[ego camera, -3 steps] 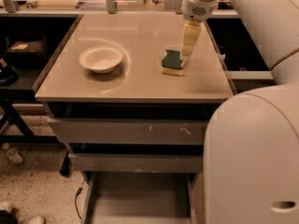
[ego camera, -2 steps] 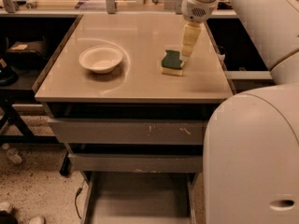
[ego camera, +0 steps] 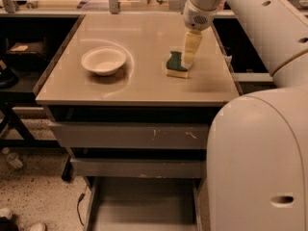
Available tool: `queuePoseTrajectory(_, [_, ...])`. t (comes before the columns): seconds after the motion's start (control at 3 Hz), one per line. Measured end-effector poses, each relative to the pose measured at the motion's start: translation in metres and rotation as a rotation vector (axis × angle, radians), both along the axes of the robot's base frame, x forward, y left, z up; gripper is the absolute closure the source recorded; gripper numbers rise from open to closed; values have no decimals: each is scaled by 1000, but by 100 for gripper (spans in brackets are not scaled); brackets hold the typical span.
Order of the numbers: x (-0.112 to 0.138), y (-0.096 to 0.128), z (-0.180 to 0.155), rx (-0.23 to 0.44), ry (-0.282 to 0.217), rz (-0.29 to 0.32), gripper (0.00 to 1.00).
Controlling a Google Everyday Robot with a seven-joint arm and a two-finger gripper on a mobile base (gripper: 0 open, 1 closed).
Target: Place sponge into bottom drawer
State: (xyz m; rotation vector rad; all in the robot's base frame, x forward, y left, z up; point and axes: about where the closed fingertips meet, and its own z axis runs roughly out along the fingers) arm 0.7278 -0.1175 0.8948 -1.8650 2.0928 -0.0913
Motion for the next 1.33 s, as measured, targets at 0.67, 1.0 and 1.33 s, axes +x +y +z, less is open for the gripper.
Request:
queuePoseTrajectory(0.67, [12, 3, -48, 23, 95, 0, 0])
queuePoseTrajectory(1.0, [17, 3, -62, 31, 123, -3, 0])
queuePoseTrajectory(1.33, [19, 5, -73, 43, 147, -1, 0])
